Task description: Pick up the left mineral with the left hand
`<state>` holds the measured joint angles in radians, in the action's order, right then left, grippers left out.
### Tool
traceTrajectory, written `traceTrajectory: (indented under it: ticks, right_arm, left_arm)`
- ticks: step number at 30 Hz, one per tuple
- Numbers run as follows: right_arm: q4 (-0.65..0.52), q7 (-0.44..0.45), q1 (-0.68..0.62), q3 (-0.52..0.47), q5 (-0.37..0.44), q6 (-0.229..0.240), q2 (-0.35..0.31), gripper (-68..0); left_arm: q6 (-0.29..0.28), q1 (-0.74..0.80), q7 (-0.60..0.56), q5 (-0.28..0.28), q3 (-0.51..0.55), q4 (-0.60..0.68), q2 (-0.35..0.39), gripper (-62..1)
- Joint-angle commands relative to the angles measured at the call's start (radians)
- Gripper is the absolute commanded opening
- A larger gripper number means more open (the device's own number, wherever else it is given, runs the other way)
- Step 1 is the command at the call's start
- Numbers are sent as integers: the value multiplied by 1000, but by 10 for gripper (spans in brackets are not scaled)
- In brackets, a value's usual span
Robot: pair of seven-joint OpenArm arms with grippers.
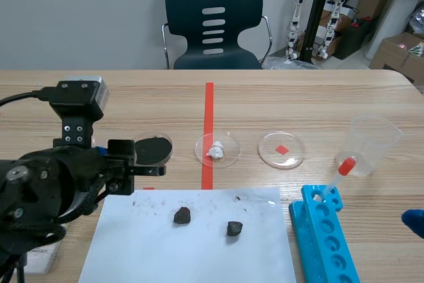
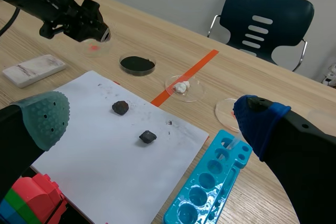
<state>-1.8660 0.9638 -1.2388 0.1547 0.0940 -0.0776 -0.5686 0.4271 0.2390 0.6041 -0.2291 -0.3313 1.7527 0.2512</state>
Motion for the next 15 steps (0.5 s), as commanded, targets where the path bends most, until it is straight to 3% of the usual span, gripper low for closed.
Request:
traceTrajectory:
  ticks: [1,15]
  right_arm:
    - [-20,18,4,-3,3,0,-5,4]
    - [-20,18,4,-3,3,0,-5,4]
  left_arm:
    - [4,24,-41,5,4,43,29,-479]
    - [-6,389,-339,16,75,346,233,-479]
